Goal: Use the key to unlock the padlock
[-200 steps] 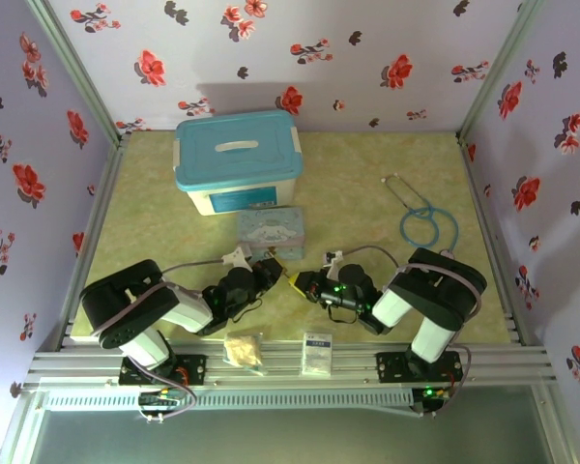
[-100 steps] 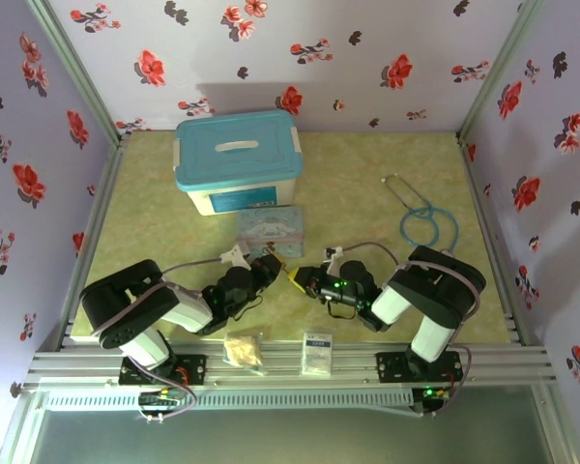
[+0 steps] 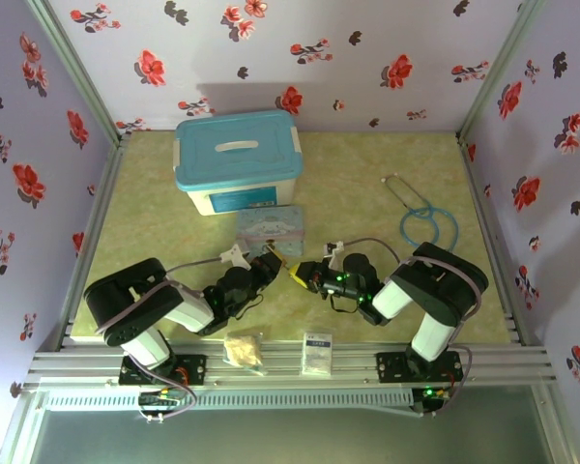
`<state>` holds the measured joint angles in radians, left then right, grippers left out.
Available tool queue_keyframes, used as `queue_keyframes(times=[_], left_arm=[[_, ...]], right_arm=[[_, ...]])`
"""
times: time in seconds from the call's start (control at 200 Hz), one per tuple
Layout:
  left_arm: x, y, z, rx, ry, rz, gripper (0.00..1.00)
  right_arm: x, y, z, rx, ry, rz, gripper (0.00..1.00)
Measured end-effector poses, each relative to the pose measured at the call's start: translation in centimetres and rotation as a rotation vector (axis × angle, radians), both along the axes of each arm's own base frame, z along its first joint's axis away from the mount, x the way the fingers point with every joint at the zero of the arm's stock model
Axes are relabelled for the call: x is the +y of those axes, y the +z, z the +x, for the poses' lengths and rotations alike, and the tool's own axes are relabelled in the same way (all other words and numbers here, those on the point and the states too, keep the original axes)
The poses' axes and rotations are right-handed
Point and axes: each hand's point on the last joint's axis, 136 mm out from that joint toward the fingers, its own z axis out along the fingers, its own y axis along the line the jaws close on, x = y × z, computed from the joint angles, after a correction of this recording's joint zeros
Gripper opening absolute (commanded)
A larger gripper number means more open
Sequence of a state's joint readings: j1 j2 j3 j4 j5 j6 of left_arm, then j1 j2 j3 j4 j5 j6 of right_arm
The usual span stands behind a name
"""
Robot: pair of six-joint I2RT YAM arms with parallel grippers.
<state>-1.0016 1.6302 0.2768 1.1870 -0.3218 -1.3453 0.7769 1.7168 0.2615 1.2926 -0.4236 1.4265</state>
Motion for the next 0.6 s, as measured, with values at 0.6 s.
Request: queue_keyframes(times=[0.6], left_arm=[[-0.5, 0.8, 0.7, -0.020, 0.013, -0.027, 0.00]], right_arm=[[0.7, 0.7, 1.6, 0.008, 0.005, 0.033, 0.00]])
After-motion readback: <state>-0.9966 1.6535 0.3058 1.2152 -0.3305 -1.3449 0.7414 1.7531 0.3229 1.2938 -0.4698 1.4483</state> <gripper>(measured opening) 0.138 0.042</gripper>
